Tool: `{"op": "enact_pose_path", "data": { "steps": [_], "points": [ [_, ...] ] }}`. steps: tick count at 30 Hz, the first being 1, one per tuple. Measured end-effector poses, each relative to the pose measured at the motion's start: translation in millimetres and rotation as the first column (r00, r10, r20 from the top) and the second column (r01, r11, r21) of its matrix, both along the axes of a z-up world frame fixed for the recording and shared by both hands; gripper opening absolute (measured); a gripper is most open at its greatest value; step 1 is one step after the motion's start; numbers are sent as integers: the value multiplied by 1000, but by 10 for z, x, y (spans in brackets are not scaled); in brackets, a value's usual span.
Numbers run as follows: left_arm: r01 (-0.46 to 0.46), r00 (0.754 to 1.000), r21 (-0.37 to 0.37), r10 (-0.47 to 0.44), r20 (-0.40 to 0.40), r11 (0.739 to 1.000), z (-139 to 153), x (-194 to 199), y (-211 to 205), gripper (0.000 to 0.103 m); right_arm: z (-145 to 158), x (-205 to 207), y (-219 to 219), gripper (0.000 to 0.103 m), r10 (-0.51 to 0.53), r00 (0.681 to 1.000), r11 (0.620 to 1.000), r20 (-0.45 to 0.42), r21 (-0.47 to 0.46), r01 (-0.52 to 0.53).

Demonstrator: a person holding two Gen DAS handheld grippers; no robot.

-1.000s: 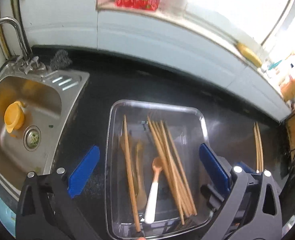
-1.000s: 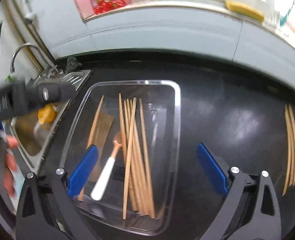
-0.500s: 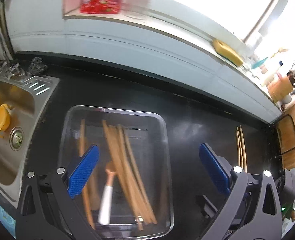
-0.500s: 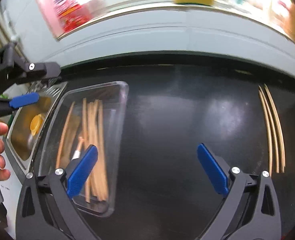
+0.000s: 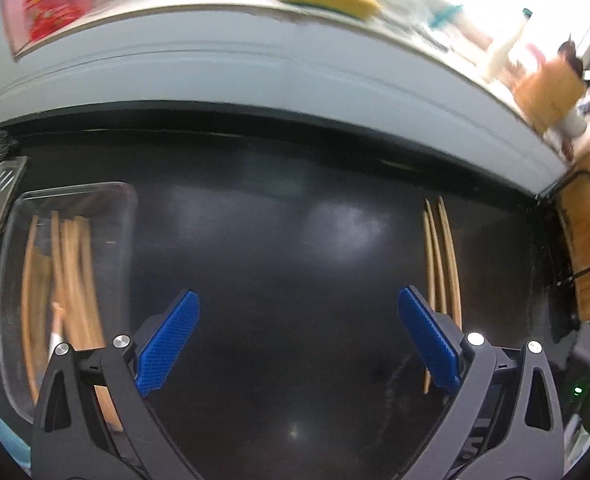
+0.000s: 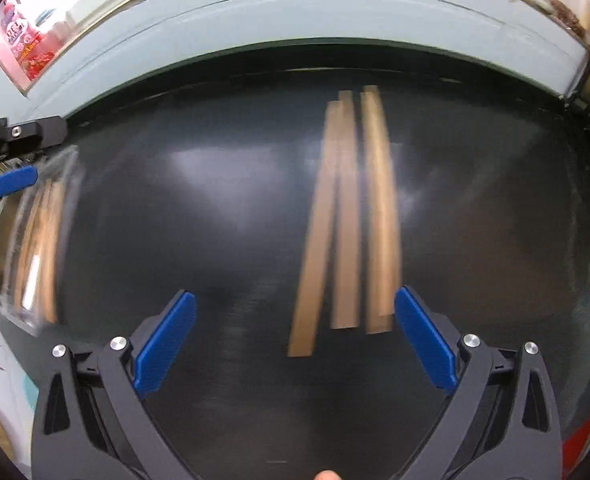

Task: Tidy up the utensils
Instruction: 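Move both grippers back over the last chopsticks on the counter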

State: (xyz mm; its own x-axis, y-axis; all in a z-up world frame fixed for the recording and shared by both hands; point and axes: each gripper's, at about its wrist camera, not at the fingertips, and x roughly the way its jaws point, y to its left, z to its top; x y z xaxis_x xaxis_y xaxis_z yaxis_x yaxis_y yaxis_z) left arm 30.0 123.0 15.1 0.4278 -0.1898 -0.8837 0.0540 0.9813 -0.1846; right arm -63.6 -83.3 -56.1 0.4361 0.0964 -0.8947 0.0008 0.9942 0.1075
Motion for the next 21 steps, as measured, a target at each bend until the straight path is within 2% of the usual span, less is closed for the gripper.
{"op": "enact_pose_path", "data": {
  "steps": [3,7,9,14,17,21],
  "points": [
    [39,999,47,-38,-12,998,-146,4,-514,97,-51,9,-431,96,-13,1000,999,-3,-43,12],
    [76,995,94,-69,-74,993,-346,13,-982,97,-34,100,-861,96,-34,999,999,-7,17,34],
    [105,989,130,-91,-114,986,-459,25,-1155,97,-7,179,-1014,96,-66,998,998,1,12,66],
    [137,981,207,-103,-165,969,-674,70,-1387,97,-66,410,-1186,96,-99,995,995,-18,30,99],
    [143,978,225,-103,-182,964,-757,165,-1430,97,-133,543,-1174,96,-85,996,995,-25,49,86],
    [163,972,225,-117,-204,961,-852,293,-1471,97,-191,658,-1092,96,-59,998,998,-27,30,60]
  ]
}}
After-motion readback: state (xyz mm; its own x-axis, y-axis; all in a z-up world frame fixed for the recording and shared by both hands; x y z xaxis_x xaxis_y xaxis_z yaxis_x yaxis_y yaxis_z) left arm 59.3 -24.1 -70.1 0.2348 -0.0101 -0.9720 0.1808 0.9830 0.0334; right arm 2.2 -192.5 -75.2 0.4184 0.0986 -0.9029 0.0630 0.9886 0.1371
